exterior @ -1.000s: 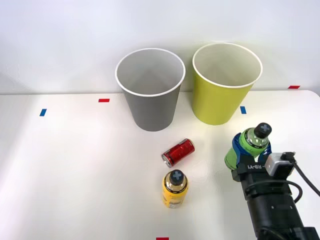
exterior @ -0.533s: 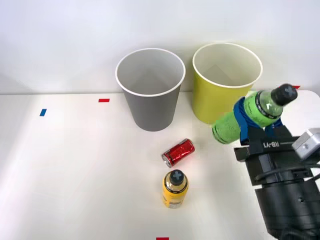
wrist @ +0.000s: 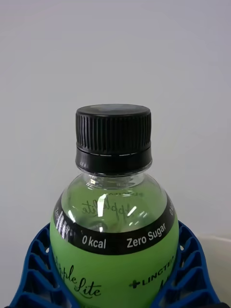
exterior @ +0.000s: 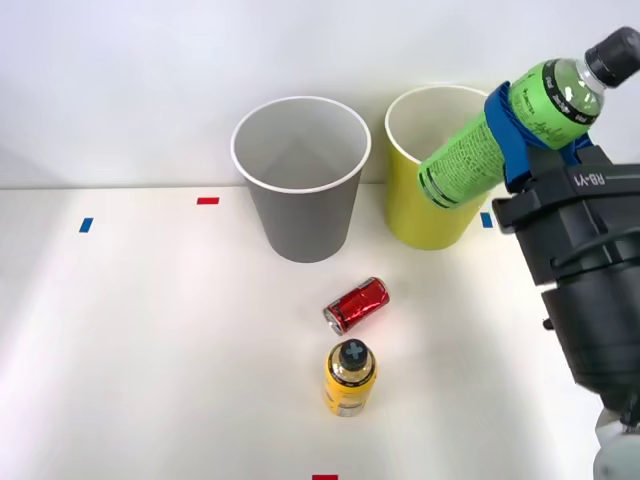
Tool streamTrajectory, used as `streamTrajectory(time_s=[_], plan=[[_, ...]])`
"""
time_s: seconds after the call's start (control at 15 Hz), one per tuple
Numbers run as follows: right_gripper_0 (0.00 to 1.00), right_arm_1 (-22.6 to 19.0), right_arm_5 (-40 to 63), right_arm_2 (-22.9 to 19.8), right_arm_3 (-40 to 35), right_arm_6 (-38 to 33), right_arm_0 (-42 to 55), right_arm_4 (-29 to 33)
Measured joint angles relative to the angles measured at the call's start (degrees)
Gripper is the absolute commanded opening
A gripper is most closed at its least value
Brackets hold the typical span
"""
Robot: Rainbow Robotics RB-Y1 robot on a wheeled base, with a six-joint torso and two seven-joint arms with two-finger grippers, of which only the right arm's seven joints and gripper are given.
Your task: Put cans in the gray bin, plastic bottles in the light green bin
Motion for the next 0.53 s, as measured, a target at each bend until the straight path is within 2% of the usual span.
streamTrajectory(time_s=[0.2, 0.33, 0.53], plan=[[0.00, 3.3, 7.1, -5.9, 4.1, 0.0, -10.2, 0.0], [0.00, 4.1, 6.1, -8.5, 12.5, 0.3, -18.4, 0.8], [0.00, 5.0, 5.4, -13.6, 23.9, 0.5, -29.6, 5.1]])
